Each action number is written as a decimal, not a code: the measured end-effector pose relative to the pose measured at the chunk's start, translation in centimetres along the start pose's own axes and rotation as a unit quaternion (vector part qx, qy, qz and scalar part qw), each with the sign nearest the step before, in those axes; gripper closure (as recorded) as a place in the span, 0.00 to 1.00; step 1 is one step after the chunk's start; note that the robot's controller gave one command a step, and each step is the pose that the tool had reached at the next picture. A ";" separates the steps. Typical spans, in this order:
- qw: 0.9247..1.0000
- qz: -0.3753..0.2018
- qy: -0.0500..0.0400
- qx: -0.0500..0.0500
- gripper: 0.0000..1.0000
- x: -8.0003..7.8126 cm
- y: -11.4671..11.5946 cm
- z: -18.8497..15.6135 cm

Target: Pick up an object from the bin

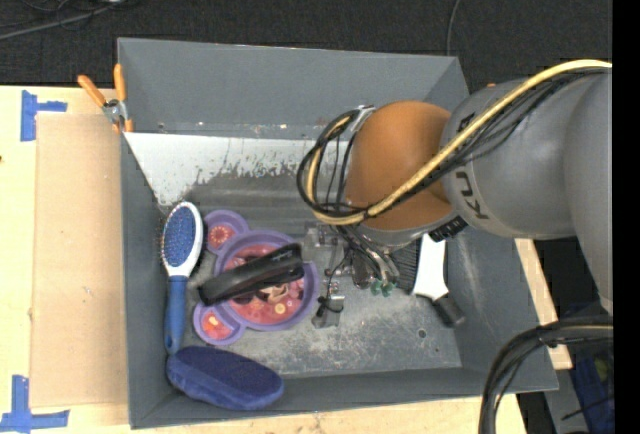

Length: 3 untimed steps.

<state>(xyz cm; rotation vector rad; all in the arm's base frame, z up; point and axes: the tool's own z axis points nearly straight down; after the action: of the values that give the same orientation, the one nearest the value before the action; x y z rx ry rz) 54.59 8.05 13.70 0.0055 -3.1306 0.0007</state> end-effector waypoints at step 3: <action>0.997 -0.082 -0.001 0.000 0.00 2.6 3.3 6.8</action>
Offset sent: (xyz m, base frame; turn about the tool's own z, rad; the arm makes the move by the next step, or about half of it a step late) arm -0.0294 0.0350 -0.0670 -0.1859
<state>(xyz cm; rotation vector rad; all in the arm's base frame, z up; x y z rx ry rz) 51.85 11.36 6.90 0.2627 -3.1224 -0.0010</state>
